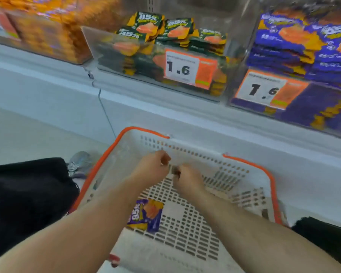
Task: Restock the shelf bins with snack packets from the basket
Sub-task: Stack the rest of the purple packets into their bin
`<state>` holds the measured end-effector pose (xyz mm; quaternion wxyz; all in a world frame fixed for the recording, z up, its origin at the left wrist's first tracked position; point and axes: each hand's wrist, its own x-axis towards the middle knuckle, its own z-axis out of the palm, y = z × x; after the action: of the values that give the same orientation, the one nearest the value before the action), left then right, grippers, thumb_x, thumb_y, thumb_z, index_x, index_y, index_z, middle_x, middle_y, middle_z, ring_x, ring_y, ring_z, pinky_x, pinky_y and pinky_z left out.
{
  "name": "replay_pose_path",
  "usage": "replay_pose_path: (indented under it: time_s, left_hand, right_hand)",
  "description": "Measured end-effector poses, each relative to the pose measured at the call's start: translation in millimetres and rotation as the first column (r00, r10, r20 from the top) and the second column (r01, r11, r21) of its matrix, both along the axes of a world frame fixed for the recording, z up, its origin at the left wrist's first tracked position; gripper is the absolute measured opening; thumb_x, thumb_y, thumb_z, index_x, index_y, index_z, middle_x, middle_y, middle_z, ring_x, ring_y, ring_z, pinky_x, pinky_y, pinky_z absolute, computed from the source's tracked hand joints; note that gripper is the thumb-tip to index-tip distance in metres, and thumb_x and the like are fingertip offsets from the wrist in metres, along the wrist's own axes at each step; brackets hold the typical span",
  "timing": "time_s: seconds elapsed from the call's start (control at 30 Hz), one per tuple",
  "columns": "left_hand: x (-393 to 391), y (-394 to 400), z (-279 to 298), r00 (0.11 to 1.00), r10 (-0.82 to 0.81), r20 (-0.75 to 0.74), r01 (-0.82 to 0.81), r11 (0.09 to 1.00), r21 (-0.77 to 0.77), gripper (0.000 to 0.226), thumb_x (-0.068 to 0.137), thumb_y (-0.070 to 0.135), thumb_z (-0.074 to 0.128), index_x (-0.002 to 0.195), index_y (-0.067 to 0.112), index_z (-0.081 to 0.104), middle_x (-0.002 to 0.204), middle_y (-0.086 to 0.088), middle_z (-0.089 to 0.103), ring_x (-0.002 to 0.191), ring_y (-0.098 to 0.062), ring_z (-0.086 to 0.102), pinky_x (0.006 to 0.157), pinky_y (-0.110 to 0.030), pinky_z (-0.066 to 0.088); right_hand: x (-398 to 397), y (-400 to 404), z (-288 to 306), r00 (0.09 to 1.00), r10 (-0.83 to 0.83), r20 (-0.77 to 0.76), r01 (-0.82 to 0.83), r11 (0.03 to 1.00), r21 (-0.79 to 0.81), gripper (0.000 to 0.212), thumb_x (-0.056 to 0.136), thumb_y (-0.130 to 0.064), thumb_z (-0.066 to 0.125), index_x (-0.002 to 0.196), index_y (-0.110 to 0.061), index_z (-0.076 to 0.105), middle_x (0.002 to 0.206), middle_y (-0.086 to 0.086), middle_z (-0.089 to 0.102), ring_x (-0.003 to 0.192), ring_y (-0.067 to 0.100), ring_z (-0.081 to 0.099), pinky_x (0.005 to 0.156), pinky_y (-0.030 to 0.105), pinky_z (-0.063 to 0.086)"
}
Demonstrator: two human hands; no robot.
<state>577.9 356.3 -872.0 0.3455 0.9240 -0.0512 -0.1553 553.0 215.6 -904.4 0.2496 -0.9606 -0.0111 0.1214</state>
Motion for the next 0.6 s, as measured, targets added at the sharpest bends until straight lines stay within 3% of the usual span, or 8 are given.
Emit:
replay_pose_path:
  time_s: [0.1, 0.2, 0.27, 0.37, 0.5, 0.6]
  left_hand:
    - [2, 11, -24, 0.995, 0.049, -0.088, -0.05, 0.999, -0.001, 0.026, 0.092, 0.015, 0.054, 0.116, 0.02, 0.062, 0.111, 0.002, 0.063, 0.095, -0.015, 0.058, 0.08, -0.026, 0.047]
    - [1, 18, -43, 0.983, 0.092, -0.16, -0.097, 0.995, -0.024, 0.024, 0.093, 0.018, 0.053, 0.116, 0.022, 0.06, 0.109, 0.005, 0.062, 0.096, -0.014, 0.059, 0.08, -0.028, 0.048]
    - [0, 24, -54, 0.971, 0.106, -0.212, -0.116, 0.993, -0.034, 0.026, 0.093, 0.018, 0.053, 0.118, 0.022, 0.061, 0.114, 0.004, 0.062, 0.102, -0.016, 0.059, 0.085, -0.029, 0.048]
    - [-2, 33, -65, 0.955, 0.147, -0.256, -0.163, 0.986, -0.041, 0.025, 0.093, 0.017, 0.053, 0.116, 0.021, 0.061, 0.112, 0.004, 0.061, 0.101, -0.014, 0.058, 0.082, -0.025, 0.045]
    - [-2, 44, -75, 0.939, 0.186, -0.29, -0.204, 0.978, -0.033, 0.024, 0.093, 0.016, 0.055, 0.115, 0.022, 0.061, 0.105, 0.009, 0.057, 0.095, -0.009, 0.054, 0.079, -0.021, 0.041]
    - [-4, 48, -82, 0.928, 0.191, -0.321, -0.212, 0.977, -0.031, 0.025, 0.093, 0.017, 0.055, 0.117, 0.022, 0.061, 0.11, 0.007, 0.06, 0.097, -0.009, 0.055, 0.08, -0.02, 0.042]
  right_hand:
    - [-14, 21, -47, 0.964, 0.022, -0.265, -0.035, 0.998, -0.045, 0.016, 0.087, -0.005, 0.044, 0.084, -0.016, 0.055, 0.086, 0.005, 0.057, 0.076, 0.024, 0.051, 0.064, 0.03, 0.038]
    - [-24, 37, -82, 0.901, 0.081, -0.426, -0.114, 0.992, -0.053, 0.03, 0.085, -0.006, 0.046, 0.109, -0.014, 0.061, 0.111, 0.007, 0.063, 0.097, 0.027, 0.06, 0.078, 0.035, 0.052]
    - [-27, 46, -97, 0.862, 0.147, -0.486, -0.202, 0.977, -0.063, 0.037, 0.084, -0.012, 0.048, 0.12, -0.016, 0.056, 0.121, 0.007, 0.061, 0.111, 0.029, 0.059, 0.089, 0.039, 0.051]
    - [-32, 57, -114, 0.842, 0.165, -0.514, -0.222, 0.974, -0.052, 0.045, 0.077, -0.016, 0.055, 0.121, -0.02, 0.047, 0.123, 0.003, 0.056, 0.117, 0.027, 0.054, 0.097, 0.04, 0.046]
    - [-32, 72, -132, 0.82, 0.209, -0.533, -0.275, 0.96, -0.047, 0.08, 0.078, -0.024, 0.065, 0.146, -0.016, 0.024, 0.145, 0.006, 0.035, 0.134, 0.027, 0.035, 0.111, 0.041, 0.031]
    - [-39, 76, -138, 0.871, 0.231, -0.434, -0.307, 0.945, -0.114, 0.081, 0.082, -0.022, 0.06, 0.15, -0.015, 0.017, 0.146, 0.007, 0.033, 0.134, 0.027, 0.034, 0.112, 0.041, 0.027]
